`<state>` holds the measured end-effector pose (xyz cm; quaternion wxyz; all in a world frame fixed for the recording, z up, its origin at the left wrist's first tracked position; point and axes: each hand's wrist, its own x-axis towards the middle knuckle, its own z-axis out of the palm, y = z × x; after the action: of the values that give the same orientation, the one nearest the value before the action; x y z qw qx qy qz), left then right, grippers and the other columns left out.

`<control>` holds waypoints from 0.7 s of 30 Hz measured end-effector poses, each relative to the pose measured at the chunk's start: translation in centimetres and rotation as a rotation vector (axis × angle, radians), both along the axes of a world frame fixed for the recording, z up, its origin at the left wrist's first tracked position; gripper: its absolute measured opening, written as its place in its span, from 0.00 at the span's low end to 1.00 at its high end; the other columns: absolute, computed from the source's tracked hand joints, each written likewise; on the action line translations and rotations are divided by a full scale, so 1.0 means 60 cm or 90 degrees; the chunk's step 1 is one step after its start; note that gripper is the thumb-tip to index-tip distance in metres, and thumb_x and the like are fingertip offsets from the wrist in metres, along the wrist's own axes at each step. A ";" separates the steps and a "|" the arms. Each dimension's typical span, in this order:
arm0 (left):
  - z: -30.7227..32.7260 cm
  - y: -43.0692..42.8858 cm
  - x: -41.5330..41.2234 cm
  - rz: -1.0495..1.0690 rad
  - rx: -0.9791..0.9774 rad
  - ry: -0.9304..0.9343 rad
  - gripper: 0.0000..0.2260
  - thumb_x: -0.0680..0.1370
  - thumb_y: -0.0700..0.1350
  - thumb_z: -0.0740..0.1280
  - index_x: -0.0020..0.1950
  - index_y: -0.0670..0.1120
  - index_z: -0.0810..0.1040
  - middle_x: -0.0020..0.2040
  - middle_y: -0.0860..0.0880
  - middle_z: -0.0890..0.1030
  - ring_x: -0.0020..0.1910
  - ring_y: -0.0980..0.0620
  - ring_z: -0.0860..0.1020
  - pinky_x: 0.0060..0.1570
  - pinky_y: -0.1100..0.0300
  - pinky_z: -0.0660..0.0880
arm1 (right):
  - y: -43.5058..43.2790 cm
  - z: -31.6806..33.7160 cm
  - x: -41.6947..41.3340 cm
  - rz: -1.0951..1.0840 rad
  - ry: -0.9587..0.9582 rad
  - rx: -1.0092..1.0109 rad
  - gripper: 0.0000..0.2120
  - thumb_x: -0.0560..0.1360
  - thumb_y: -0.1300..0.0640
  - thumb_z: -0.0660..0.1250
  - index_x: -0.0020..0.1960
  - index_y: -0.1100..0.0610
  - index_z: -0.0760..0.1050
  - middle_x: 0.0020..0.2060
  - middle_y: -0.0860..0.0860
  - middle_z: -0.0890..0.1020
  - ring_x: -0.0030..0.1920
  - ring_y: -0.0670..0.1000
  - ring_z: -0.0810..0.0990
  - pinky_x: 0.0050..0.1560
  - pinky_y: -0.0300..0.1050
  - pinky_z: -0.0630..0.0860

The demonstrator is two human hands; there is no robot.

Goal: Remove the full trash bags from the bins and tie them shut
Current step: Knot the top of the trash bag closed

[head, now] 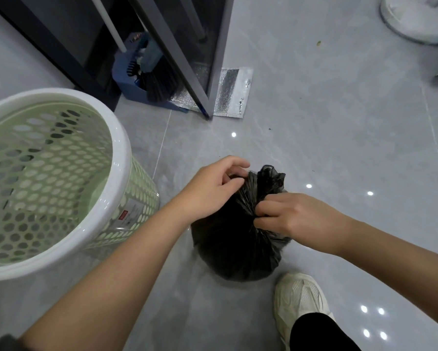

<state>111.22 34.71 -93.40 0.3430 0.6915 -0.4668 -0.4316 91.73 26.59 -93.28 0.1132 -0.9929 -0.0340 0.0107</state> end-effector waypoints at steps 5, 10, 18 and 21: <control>0.002 -0.034 -0.001 -0.109 0.180 0.177 0.21 0.79 0.48 0.63 0.71 0.56 0.64 0.48 0.51 0.78 0.39 0.51 0.81 0.36 0.59 0.74 | -0.009 -0.006 -0.003 0.021 0.018 0.020 0.16 0.73 0.64 0.53 0.46 0.58 0.80 0.41 0.51 0.79 0.39 0.52 0.76 0.35 0.46 0.76; -0.008 -0.051 -0.016 -0.194 0.203 0.162 0.15 0.79 0.42 0.64 0.65 0.51 0.73 0.41 0.53 0.78 0.33 0.54 0.76 0.32 0.61 0.71 | -0.001 -0.016 0.002 0.043 0.033 0.028 0.12 0.74 0.63 0.57 0.46 0.57 0.79 0.42 0.50 0.79 0.42 0.52 0.77 0.40 0.45 0.77; -0.026 -0.043 -0.023 -0.187 0.191 0.117 0.26 0.74 0.27 0.52 0.57 0.51 0.80 0.37 0.50 0.79 0.26 0.55 0.68 0.30 0.61 0.73 | -0.004 -0.019 0.007 0.034 0.022 0.025 0.13 0.73 0.63 0.56 0.44 0.57 0.80 0.40 0.51 0.79 0.38 0.52 0.76 0.39 0.43 0.75; -0.030 -0.031 -0.023 -0.189 0.147 0.053 0.26 0.71 0.26 0.52 0.51 0.51 0.81 0.46 0.50 0.78 0.28 0.59 0.72 0.34 0.64 0.71 | -0.005 -0.020 0.006 0.029 0.027 0.029 0.13 0.72 0.63 0.56 0.44 0.57 0.80 0.40 0.51 0.79 0.39 0.52 0.76 0.38 0.43 0.75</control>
<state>109.81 32.83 -95.21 0.2131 0.6315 -0.4962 -0.5564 92.09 26.29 -94.50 0.1359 -0.9887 -0.0543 0.0333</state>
